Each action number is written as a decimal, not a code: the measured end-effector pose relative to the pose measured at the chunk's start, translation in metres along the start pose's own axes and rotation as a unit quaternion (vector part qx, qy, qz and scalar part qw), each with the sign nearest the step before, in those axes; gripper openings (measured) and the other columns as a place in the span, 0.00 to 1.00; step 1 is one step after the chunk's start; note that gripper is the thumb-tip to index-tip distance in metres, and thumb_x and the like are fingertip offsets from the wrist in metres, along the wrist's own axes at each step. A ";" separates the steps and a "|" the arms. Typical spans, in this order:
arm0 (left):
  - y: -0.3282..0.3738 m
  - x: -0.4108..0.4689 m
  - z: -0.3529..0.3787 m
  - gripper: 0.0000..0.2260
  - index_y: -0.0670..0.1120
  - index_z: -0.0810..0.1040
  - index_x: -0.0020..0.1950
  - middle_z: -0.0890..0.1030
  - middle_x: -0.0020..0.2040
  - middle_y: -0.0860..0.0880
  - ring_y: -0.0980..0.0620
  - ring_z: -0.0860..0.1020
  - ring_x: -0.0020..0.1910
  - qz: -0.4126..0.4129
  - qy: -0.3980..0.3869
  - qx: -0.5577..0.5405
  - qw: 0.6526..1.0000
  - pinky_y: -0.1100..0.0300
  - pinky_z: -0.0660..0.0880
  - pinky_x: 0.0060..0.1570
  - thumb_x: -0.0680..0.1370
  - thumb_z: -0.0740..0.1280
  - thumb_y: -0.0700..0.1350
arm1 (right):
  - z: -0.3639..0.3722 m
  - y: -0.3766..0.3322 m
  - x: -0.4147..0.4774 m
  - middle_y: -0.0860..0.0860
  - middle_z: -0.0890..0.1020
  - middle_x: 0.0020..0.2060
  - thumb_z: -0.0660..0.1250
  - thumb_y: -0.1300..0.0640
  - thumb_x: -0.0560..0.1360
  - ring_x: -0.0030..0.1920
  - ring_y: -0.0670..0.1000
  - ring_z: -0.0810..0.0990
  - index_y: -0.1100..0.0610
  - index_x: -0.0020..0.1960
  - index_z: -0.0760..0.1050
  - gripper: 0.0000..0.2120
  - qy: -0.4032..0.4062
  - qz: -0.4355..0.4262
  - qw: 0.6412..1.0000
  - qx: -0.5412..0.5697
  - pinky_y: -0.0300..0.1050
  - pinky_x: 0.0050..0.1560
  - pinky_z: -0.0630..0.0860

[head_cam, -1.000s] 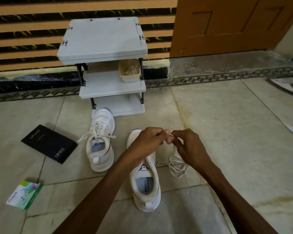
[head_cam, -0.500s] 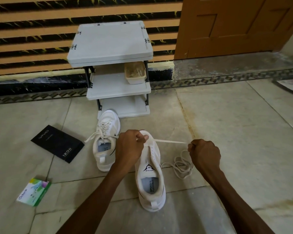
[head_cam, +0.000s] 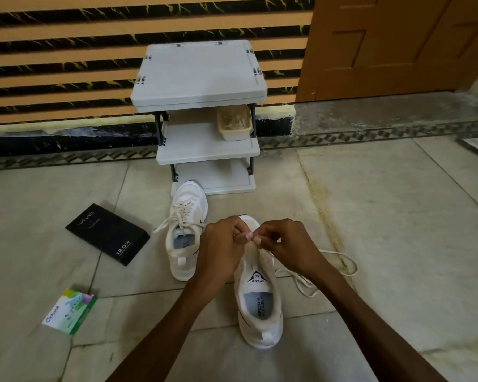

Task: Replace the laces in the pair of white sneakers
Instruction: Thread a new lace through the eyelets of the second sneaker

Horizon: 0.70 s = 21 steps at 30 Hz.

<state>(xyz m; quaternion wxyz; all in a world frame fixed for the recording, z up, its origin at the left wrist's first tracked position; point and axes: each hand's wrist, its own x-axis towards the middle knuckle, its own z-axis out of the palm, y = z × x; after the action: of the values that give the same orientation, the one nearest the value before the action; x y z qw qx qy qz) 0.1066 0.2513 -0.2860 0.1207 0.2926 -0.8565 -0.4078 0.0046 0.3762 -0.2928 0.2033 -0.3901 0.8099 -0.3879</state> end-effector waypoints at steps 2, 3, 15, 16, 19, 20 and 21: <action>0.000 -0.001 -0.004 0.06 0.51 0.80 0.39 0.83 0.36 0.53 0.56 0.80 0.36 -0.005 0.010 0.002 1.000 0.59 0.77 0.42 0.76 0.72 0.45 | 0.005 -0.004 0.002 0.52 0.85 0.38 0.71 0.52 0.75 0.38 0.52 0.81 0.55 0.47 0.85 0.07 -0.002 -0.004 1.000 -0.010 0.51 0.44 0.77; -0.001 -0.002 -0.006 0.06 0.50 0.80 0.39 0.83 0.36 0.55 0.58 0.80 0.36 -0.007 0.012 -0.003 1.000 0.59 0.78 0.42 0.76 0.71 0.44 | 0.008 -0.006 0.004 0.51 0.85 0.38 0.71 0.52 0.75 0.38 0.51 0.81 0.55 0.47 0.85 0.07 -0.003 -0.004 1.000 -0.016 0.51 0.44 0.77; -0.018 -0.001 -0.046 0.12 0.48 0.78 0.35 0.78 0.34 0.54 0.54 0.73 0.31 0.065 0.224 0.132 0.963 0.66 0.62 0.30 0.66 0.68 0.30 | 0.029 0.004 0.000 0.45 0.83 0.37 0.67 0.60 0.73 0.42 0.50 0.73 0.49 0.39 0.82 0.08 0.098 -0.006 0.980 -0.175 0.44 0.39 0.68; -0.022 0.002 -0.053 0.12 0.49 0.78 0.37 0.78 0.35 0.53 0.54 0.74 0.31 0.050 0.234 0.134 0.962 0.65 0.62 0.30 0.67 0.69 0.31 | 0.028 0.012 -0.003 0.45 0.83 0.36 0.68 0.61 0.72 0.42 0.51 0.73 0.50 0.39 0.81 0.08 0.107 -0.004 0.974 -0.200 0.45 0.39 0.68; -0.029 0.011 -0.069 0.11 0.52 0.77 0.40 0.79 0.39 0.56 0.55 0.75 0.35 -0.013 0.265 0.128 0.956 0.64 0.62 0.30 0.70 0.70 0.35 | 0.023 0.039 -0.013 0.47 0.82 0.33 0.68 0.63 0.70 0.41 0.55 0.75 0.52 0.38 0.80 0.07 0.144 0.044 0.959 -0.238 0.47 0.39 0.69; -0.030 0.012 -0.073 0.12 0.53 0.76 0.40 0.79 0.39 0.57 0.56 0.75 0.36 -0.020 0.276 0.127 0.952 0.65 0.61 0.30 0.70 0.70 0.36 | 0.019 0.047 -0.015 0.48 0.82 0.34 0.68 0.63 0.70 0.41 0.56 0.75 0.53 0.38 0.81 0.07 0.157 0.072 0.956 -0.238 0.48 0.39 0.71; -0.030 0.013 -0.075 0.12 0.54 0.76 0.41 0.79 0.40 0.58 0.56 0.74 0.36 -0.021 0.286 0.125 0.950 0.66 0.61 0.30 0.70 0.70 0.36 | 0.016 0.054 -0.017 0.49 0.83 0.34 0.69 0.63 0.69 0.42 0.57 0.75 0.53 0.39 0.81 0.07 0.164 0.097 0.952 -0.239 0.49 0.40 0.72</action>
<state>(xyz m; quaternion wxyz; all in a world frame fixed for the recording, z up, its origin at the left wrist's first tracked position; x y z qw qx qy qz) 0.1416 0.1814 -0.2611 0.3147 0.4275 -0.8238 -0.1988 -0.0004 0.4035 -0.3443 0.0055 -0.2774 0.9351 -0.2203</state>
